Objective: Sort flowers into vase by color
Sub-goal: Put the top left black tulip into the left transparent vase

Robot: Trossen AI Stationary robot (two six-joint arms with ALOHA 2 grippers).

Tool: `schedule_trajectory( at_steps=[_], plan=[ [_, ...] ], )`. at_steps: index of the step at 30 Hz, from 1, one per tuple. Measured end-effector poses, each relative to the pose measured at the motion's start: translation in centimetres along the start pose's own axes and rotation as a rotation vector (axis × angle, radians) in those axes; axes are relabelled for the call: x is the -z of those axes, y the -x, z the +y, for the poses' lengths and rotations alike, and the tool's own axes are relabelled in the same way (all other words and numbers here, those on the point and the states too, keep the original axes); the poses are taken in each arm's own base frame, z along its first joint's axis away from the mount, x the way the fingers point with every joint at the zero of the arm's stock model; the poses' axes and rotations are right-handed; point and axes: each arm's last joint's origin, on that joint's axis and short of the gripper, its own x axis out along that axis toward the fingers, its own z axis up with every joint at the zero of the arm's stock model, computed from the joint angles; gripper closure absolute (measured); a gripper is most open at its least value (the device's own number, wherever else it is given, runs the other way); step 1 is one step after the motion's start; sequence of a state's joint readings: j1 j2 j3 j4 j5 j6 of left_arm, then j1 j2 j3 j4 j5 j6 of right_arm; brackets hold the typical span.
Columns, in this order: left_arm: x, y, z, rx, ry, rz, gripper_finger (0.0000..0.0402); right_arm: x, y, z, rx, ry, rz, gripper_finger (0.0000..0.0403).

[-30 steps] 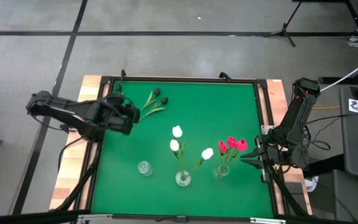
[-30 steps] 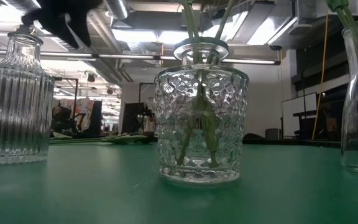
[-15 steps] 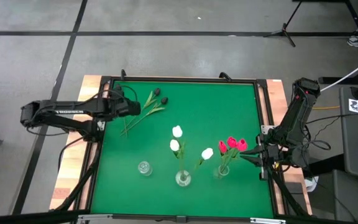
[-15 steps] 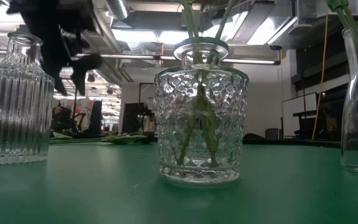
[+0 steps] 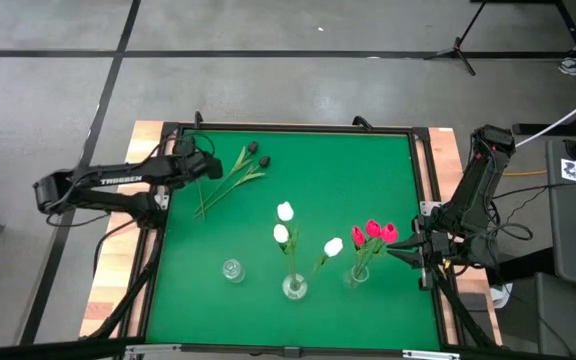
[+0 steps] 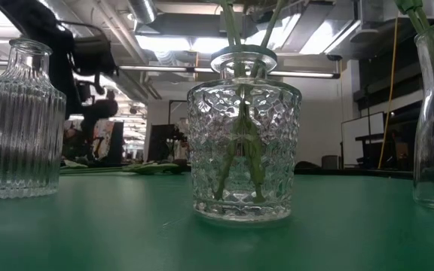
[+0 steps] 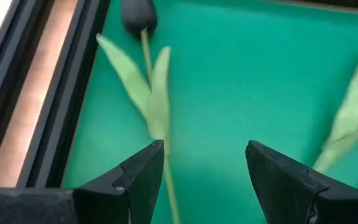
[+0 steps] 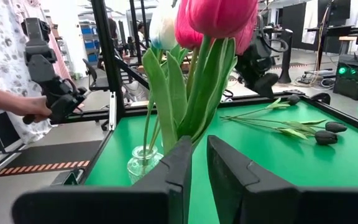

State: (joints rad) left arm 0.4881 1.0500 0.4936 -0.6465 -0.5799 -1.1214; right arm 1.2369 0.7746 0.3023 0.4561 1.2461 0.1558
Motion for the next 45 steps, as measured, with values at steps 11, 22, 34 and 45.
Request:
schedule_trajectory(
  at_steps=[11,22,34,45],
  plan=[
    [1.3,-2.9,0.4,-0.031,-0.012,0.061,0.0179,-0.1,0.0,0.0,-0.001,-0.016,-0.005,0.0352],
    [2.3,-4.5,-0.1,-0.075,-0.075,0.131,0.0297,-0.1,0.0,0.0,-0.001,-0.042,-0.005,0.0352],
    [1.5,-2.6,-1.0,0.097,-0.152,0.180,0.0397,-0.1,0.0,0.0,-0.001,-0.039,-0.004,0.0352],
    [-1.8,7.5,-1.8,0.584,-0.021,-0.163,0.0400,0.2,0.0,0.0,0.001,-0.008,0.005,0.0352]
  ],
)
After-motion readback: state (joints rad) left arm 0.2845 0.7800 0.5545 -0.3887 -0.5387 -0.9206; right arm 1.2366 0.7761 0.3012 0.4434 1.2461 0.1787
